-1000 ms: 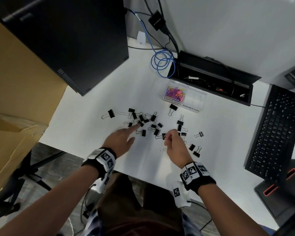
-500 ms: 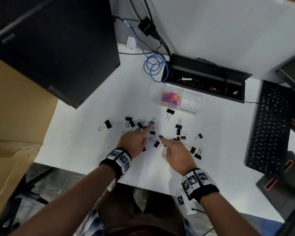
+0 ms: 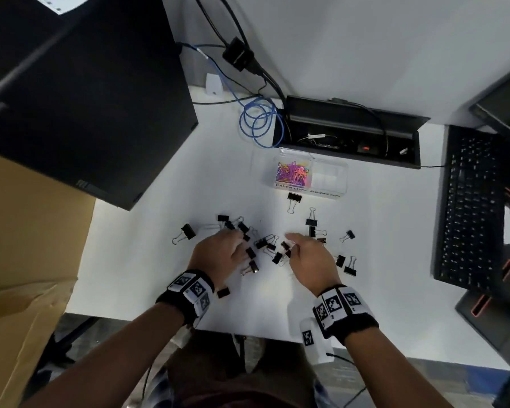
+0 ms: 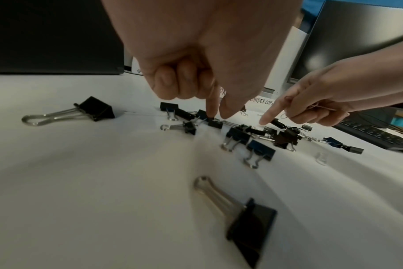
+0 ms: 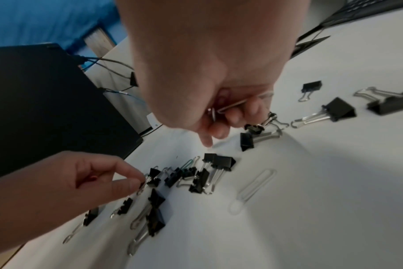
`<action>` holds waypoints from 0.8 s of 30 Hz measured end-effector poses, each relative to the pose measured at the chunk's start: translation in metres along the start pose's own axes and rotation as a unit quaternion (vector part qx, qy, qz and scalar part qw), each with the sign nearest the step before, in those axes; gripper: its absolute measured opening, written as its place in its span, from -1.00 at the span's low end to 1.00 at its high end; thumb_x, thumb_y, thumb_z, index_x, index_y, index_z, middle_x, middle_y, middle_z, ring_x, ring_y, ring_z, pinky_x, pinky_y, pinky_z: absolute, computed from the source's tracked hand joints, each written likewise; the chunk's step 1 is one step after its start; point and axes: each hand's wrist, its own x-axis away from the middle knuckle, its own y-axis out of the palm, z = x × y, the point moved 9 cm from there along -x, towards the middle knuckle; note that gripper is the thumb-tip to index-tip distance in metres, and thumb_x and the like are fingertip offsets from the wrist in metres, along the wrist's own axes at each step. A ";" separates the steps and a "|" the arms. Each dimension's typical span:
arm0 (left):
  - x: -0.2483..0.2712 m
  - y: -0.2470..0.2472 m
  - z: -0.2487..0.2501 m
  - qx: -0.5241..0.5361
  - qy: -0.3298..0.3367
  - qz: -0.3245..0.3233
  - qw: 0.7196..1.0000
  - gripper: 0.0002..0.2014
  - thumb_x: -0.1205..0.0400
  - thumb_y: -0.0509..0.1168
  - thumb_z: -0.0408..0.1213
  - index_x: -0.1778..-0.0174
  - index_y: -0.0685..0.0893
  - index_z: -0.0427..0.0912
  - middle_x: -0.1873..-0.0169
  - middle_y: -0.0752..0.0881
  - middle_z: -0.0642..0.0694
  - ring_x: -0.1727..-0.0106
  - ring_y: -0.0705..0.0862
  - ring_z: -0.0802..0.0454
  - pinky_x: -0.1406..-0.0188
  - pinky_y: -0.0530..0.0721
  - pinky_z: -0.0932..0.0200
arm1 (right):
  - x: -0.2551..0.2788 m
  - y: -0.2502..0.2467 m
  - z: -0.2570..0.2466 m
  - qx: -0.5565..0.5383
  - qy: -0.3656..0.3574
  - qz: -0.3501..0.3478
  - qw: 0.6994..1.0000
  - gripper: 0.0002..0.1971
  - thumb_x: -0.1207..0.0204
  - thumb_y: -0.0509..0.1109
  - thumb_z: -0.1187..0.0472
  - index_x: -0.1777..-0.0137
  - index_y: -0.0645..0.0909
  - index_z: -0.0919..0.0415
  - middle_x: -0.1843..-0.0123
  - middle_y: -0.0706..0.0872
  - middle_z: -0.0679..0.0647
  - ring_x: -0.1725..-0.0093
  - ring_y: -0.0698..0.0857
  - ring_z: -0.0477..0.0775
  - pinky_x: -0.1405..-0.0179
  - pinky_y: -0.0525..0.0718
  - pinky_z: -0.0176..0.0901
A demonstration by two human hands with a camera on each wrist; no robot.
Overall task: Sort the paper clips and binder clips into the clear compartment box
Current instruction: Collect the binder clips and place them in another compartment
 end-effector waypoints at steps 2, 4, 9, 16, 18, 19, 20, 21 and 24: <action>-0.009 -0.004 -0.003 0.008 0.001 0.011 1.000 -0.74 -0.63 0.25 -0.09 -0.19 0.62 -0.06 -0.03 0.74 -0.05 0.01 0.73 -0.04 0.09 0.70 0.07 | -0.003 0.001 -0.002 -0.044 -0.025 0.010 0.999 -0.56 -0.60 0.14 0.41 -0.39 0.60 0.09 -0.15 0.72 0.09 -0.10 0.69 0.06 -0.13 0.67 -0.10; -0.014 0.000 -0.001 0.023 0.014 -0.014 1.000 -0.69 -0.62 0.28 -0.14 -0.30 0.60 -0.02 -0.10 0.72 -0.04 -0.05 0.72 -0.04 0.01 0.70 0.06 | -0.008 0.008 -0.006 -0.072 -0.048 -0.001 0.996 -0.46 -0.52 0.13 0.53 -0.39 0.58 0.07 -0.01 0.65 0.07 0.02 0.65 0.02 -0.08 0.65 -0.15; -0.014 0.013 0.002 -0.034 0.049 -0.055 0.997 -0.60 -0.63 0.22 -0.18 -0.42 0.52 0.11 -0.11 0.71 -0.03 -0.03 0.73 -0.07 0.10 0.72 0.06 | -0.027 0.017 -0.019 -0.057 -0.042 -0.004 0.997 -0.61 -0.60 0.11 0.42 -0.26 0.63 0.10 -0.08 0.61 0.14 0.03 0.68 0.12 -0.08 0.65 -0.06; -0.017 0.032 0.042 -0.080 0.094 -0.086 0.989 -0.75 -0.65 0.23 -0.16 -0.23 0.56 -0.12 -0.05 0.70 -0.09 0.01 0.72 -0.16 0.14 0.69 0.00 | -0.037 0.021 -0.030 0.002 -0.068 0.005 0.998 -0.82 -0.54 0.24 0.34 0.02 0.63 0.09 0.10 0.53 0.12 0.29 0.65 0.21 0.20 0.72 0.09; -0.021 0.036 0.039 -0.078 0.071 -0.099 0.989 -0.77 -0.65 0.25 -0.15 -0.15 0.54 -0.17 -0.04 0.68 -0.13 0.00 0.71 -0.18 0.14 0.66 0.01 | -0.039 0.022 -0.033 0.039 -0.070 -0.005 0.997 -0.80 -0.50 0.23 0.42 0.09 0.61 0.12 0.13 0.51 0.11 0.29 0.63 0.22 0.27 0.69 0.07; -0.022 0.037 0.037 -0.075 0.061 -0.110 0.989 -0.77 -0.65 0.26 -0.14 -0.12 0.53 -0.18 -0.04 0.68 -0.13 -0.01 0.70 -0.18 0.14 0.63 0.02 | -0.039 0.023 -0.034 0.064 -0.071 -0.013 0.995 -0.79 -0.48 0.23 0.44 0.10 0.60 0.13 0.13 0.50 0.09 0.28 0.62 0.21 0.30 0.66 0.02; -0.023 0.037 0.034 -0.069 0.055 -0.117 0.989 -0.77 -0.64 0.27 -0.13 -0.10 0.53 -0.19 -0.03 0.67 -0.13 -0.01 0.70 -0.17 0.15 0.60 0.03 | -0.039 0.023 -0.035 0.092 -0.074 -0.017 0.993 -0.79 -0.48 0.24 0.45 0.10 0.59 0.13 0.13 0.48 0.07 0.26 0.62 0.20 0.33 0.60 -0.03; -0.024 0.036 0.032 -0.065 0.052 -0.122 0.989 -0.77 -0.63 0.28 -0.12 -0.08 0.52 -0.19 -0.01 0.67 -0.13 0.00 0.70 -0.18 0.14 0.60 0.03 | -0.039 0.023 -0.035 0.117 -0.076 -0.019 0.990 -0.78 -0.47 0.24 0.47 0.09 0.57 0.13 0.12 0.48 0.05 0.26 0.62 0.18 0.35 0.55 -0.07; -0.024 0.028 0.022 -0.039 0.039 -0.123 0.991 -0.79 -0.63 0.23 -0.10 -0.06 0.54 -0.15 0.00 0.68 -0.08 0.02 0.69 -0.15 0.11 0.61 0.04 | -0.038 0.018 -0.024 0.132 -0.057 -0.011 0.989 -0.74 -0.41 0.23 0.51 0.10 0.54 0.13 0.06 0.51 0.07 0.24 0.63 0.18 0.32 0.57 -0.06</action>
